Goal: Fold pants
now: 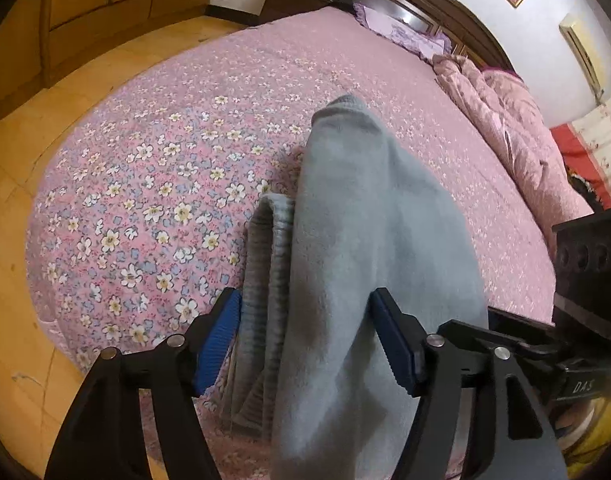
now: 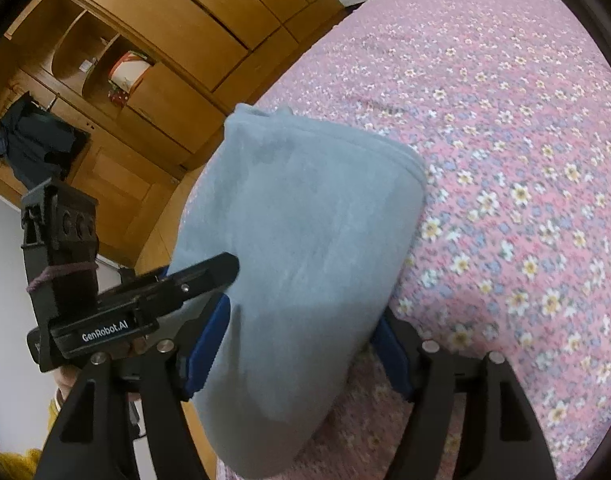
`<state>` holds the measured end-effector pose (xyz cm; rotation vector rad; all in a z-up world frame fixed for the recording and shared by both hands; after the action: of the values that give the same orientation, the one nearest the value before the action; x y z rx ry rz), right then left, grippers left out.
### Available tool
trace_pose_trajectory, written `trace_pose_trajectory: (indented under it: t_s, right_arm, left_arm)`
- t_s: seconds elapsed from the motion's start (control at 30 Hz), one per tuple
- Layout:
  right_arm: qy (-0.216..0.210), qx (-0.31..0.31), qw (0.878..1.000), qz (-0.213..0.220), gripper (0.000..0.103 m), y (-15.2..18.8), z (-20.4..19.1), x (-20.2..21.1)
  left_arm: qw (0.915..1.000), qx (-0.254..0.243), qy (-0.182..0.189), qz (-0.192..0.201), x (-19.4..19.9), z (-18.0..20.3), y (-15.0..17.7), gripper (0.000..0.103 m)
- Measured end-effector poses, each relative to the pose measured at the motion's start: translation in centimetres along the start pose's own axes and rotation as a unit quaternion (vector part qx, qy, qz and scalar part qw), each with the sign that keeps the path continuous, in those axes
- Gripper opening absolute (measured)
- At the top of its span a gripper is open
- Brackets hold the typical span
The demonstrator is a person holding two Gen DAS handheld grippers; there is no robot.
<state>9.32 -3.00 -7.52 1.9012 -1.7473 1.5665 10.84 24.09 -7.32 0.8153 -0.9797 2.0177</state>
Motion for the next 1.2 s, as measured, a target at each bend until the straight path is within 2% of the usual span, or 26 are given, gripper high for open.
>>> trace_pose_trajectory:
  t_s: [0.07, 0.13, 0.2, 0.23, 0.27, 0.37, 0.47, 0.63, 0.93, 1.07, 1.2]
  right_arm:
    - [-0.002, -0.003, 1.0, 0.006, 0.075, -0.1, -0.1, -0.2]
    - [-0.005, -0.005, 1.0, 0.007, 0.075, -0.2, -0.1, -0.3]
    - [-0.012, -0.004, 1.0, 0.011, 0.06, -0.2, 0.1, 0.0]
    - [-0.008, -0.005, 1.0, 0.01, 0.045, -0.3, 0.2, 0.2]
    - [-0.009, -0.008, 1.0, 0.008, 0.039, -0.3, 0.6, 0.5]
    - [-0.046, -0.033, 0.998, 0.016, 0.031, -0.2, 1.5, 1.6]
    - [-0.045, -0.018, 0.998, 0.027, 0.03, -0.4, 1.5, 3.9]
    - [-0.031, -0.001, 0.999, 0.039, 0.03, -0.4, 2.7, 8.7]
    - [0.071, -0.009, 0.995, 0.063, 0.03, 1.0, 9.4, 19.1]
    - [0.122, -0.017, 0.99, 0.066, 0.03, 0.7, 13.3, 23.2]
    - [0.167, -0.018, 0.984, 0.06, 0.03, -0.3, 16.8, 25.7]
  left_arm:
    - [0.9999, 0.004, 0.003, 0.01, 0.0, 0.1, 0.1, 0.059]
    - [0.9998, 0.005, 0.011, 0.013, 0.1, 0.3, 0.2, 0.045]
    - [0.9995, 0.02, 0.021, 0.013, 0.3, 0.4, 0.1, 0.036]
    - [0.9992, 0.026, 0.026, 0.012, 0.5, 0.4, 0.2, 0.033]
    - [0.9991, 0.027, 0.03, 0.013, 0.9, 0.2, 0.4, 0.032]
    - [0.9993, 0.007, 0.033, 0.019, 2.0, 1.8, 0.8, 0.03]
    - [0.9989, -0.011, 0.04, 0.023, 2.8, 3.7, 1.2, 0.029]
    - [0.9966, -0.029, 0.075, 0.017, 3.0, 8.2, 1.7, 0.029]
    - [0.987, -0.088, 0.133, -0.024, -1.9, 20.6, 2.6, 0.029]
    - [0.9822, -0.116, 0.143, -0.037, -4.3, 25.8, 2.6, 0.029]
    - [0.9787, -0.134, 0.147, -0.05, -7.2, 30.0, 2.2, 0.029]
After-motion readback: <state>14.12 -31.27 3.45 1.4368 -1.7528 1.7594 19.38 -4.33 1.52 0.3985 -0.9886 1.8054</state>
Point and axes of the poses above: each gripper's, at about its wrist camera, not at the fingertips, and x roughly against the way its jaws point, z to its right, y to its underside, the point moved 1 cm from there along -x, roughly the way its jaws point, and after that the axes turned 13 degrees about x, right-handed, at the moved point
